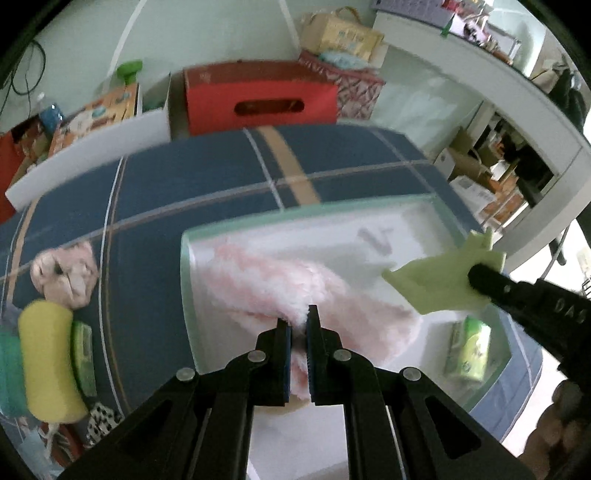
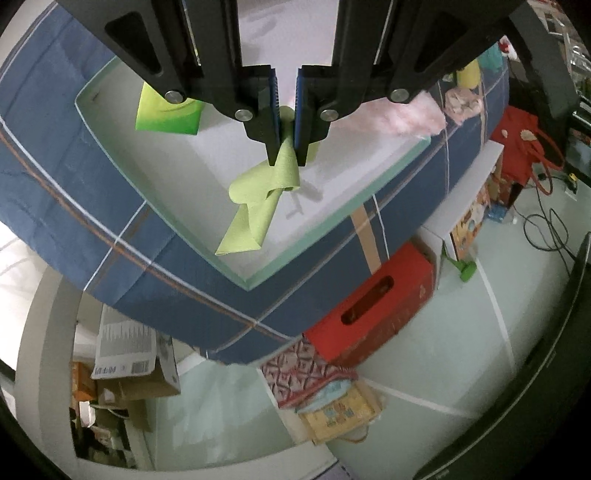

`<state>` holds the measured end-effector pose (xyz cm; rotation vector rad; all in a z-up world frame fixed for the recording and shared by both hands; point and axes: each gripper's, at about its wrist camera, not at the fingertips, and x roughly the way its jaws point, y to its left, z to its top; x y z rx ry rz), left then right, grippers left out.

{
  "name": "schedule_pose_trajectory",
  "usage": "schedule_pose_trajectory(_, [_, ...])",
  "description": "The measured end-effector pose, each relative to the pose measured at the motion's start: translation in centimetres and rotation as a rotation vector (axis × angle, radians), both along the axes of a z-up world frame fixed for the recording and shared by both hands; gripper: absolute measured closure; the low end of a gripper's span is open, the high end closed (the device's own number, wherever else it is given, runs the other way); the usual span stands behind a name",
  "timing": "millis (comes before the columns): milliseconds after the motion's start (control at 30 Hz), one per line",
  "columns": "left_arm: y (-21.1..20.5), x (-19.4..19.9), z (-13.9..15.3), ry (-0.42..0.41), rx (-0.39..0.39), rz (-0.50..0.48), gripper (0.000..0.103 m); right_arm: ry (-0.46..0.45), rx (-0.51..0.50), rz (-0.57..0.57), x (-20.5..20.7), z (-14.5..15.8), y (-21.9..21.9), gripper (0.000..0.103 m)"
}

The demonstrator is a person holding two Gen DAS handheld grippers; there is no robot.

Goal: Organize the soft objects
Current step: 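Open the left tool to drop the towel while the right releases the cloth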

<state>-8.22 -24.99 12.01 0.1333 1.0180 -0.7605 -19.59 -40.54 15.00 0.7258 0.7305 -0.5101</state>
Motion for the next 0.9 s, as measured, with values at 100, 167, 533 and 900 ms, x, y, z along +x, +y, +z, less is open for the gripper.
schedule_pose_trajectory(100, [0.1,-0.2,-0.8,0.021,0.031,0.004,0.095,0.015,0.014,0.0,0.0,-0.4,0.0,0.093])
schedule_pose_trajectory(167, [0.4,-0.4,-0.7,0.03,0.032,0.004,0.095,0.023,0.017,-0.003,0.0,-0.4,0.1,0.093])
schedule_pose_trajectory(533, [0.9,-1.4,1.6,0.002,0.029,-0.017,0.034,0.057,-0.048,0.02,0.0,1.7,1.4,0.091])
schedule_pose_trajectory(900, [1.8,-1.3,2.2,0.017,-0.002,0.002,0.011,0.076,-0.078,0.044,0.3,2.2,2.3,0.088])
